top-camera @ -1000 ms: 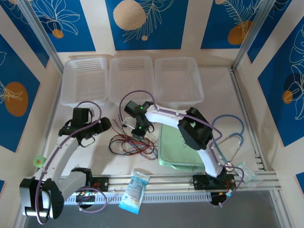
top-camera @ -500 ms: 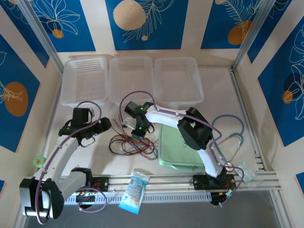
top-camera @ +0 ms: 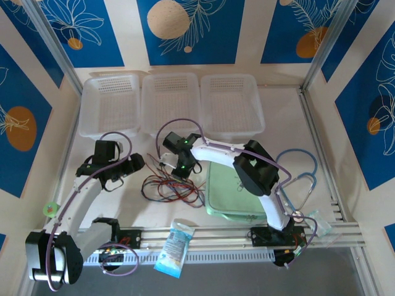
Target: Untangle the cables
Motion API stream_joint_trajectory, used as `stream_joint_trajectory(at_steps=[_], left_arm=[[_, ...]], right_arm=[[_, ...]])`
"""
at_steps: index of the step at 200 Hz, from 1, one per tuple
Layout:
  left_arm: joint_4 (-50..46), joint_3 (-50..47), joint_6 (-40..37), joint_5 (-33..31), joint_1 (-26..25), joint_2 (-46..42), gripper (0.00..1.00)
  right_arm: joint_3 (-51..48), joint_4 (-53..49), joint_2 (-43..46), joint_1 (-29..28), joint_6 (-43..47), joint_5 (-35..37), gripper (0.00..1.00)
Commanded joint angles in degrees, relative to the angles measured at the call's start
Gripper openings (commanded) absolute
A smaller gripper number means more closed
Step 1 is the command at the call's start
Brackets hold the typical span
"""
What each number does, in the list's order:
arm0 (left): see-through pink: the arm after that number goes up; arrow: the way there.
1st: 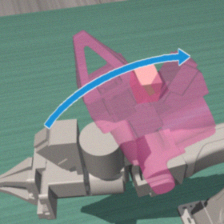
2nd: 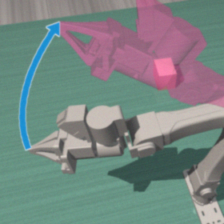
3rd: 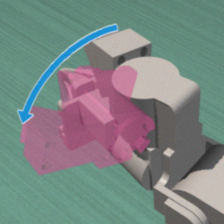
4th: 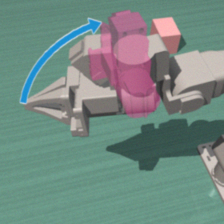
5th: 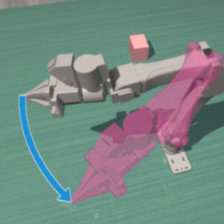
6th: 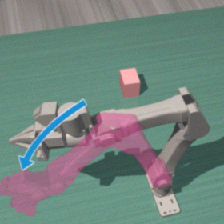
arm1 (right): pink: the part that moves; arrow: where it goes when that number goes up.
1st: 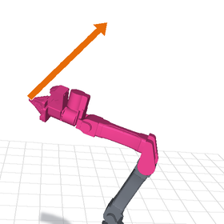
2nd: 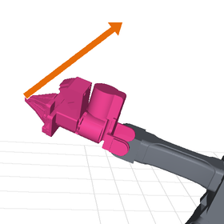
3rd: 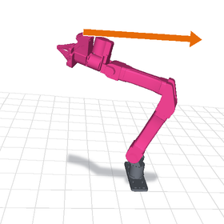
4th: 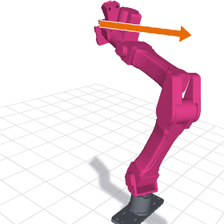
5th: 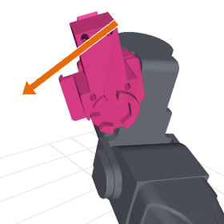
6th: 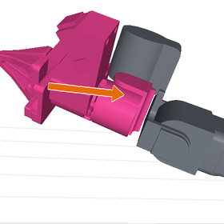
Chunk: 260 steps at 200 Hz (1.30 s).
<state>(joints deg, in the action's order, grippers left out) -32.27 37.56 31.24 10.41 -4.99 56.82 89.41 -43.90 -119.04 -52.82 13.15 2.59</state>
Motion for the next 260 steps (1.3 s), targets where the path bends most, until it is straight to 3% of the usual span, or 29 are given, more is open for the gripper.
stream_joint_trajectory(at_steps=[1, 40, 106, 186, 260], left_arm=[[-1.5, 2.3, 0.8, 2.1, 0.5, -0.7, 0.88], [-1.1, 3.5, 1.3, 2.9, 0.5, -0.9, 0.88], [-0.7, 2.7, 2.0, 4.0, 0.5, -1.3, 0.87], [-0.5, 3.9, 1.9, 5.1, 0.5, -1.3, 0.87], [1.1, 4.0, 3.0, 6.4, 0.4, -1.1, 0.87]], right_arm=[[-2.4, 3.1, 7.5, -0.3, 1.2, 0.4, 0.0], [-7.1, 10.1, 15.4, 0.0, 1.3, 0.7, 0.0], [-8.9, 22.2, 25.5, 3.5, -3.4, -6.6, 0.0], [-4.2, 29.2, 35.8, 8.2, -6.7, -13.6, 0.0], [-4.1, 33.0, 43.6, 9.7, -6.0, -14.4, 0.0]])
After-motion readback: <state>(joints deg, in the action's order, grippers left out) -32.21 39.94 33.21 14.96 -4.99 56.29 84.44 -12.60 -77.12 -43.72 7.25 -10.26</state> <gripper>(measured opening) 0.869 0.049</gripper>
